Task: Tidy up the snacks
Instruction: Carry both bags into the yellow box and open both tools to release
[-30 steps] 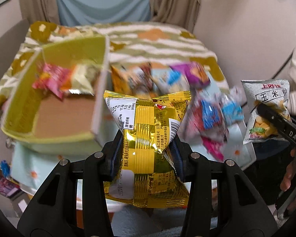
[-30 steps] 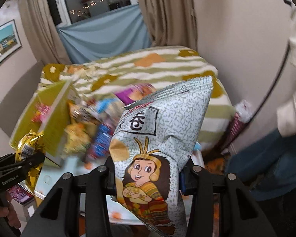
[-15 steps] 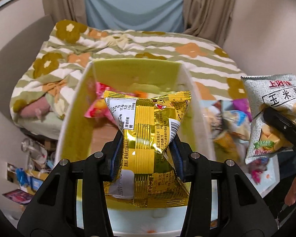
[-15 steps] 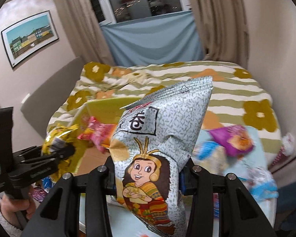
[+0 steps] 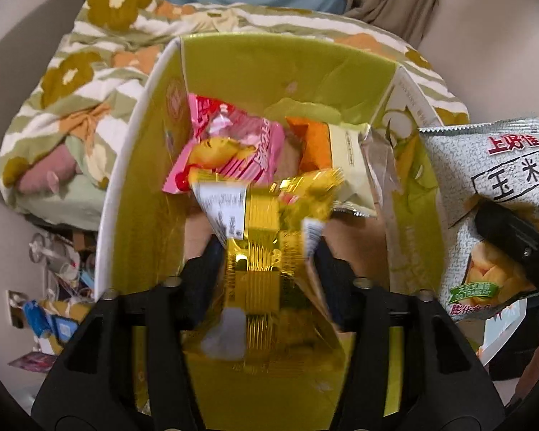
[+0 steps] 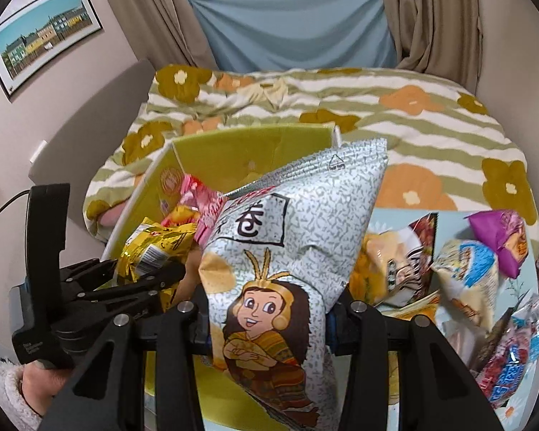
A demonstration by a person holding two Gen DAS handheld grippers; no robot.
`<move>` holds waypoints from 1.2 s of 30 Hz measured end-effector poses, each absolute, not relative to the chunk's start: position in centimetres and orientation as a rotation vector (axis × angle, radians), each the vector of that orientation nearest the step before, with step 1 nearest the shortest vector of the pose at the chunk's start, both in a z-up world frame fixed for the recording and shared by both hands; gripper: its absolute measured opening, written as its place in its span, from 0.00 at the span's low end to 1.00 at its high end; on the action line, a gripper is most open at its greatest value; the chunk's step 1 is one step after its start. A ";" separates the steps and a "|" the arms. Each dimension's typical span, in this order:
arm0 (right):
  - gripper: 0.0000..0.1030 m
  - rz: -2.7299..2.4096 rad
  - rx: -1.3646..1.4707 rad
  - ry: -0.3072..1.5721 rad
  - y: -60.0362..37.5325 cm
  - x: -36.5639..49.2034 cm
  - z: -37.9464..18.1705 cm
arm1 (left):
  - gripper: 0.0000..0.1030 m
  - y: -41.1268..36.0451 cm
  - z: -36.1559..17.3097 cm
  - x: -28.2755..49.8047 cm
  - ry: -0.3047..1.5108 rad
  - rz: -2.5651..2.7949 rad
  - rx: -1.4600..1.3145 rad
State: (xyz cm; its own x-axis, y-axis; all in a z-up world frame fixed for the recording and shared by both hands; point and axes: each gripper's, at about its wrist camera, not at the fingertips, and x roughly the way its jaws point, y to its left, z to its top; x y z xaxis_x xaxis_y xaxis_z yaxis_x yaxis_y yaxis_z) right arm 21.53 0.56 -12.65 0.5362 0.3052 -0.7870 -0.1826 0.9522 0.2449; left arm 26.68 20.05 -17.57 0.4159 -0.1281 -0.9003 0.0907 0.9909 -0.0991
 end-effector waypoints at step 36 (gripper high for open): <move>1.00 0.406 0.005 0.989 4.0 24.5 -15.4 | 1.00 23.2 -13.7 20.6 1.024 0.018 -0.089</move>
State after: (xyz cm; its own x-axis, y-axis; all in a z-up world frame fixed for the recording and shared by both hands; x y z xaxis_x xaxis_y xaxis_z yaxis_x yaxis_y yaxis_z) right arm 24.52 3.97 -15.40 0.4810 0.3357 -0.8099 -0.3308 0.9250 0.1869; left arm 20.58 23.17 -13.73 0.5205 -0.0265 -0.8534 -0.0565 0.9963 -0.0654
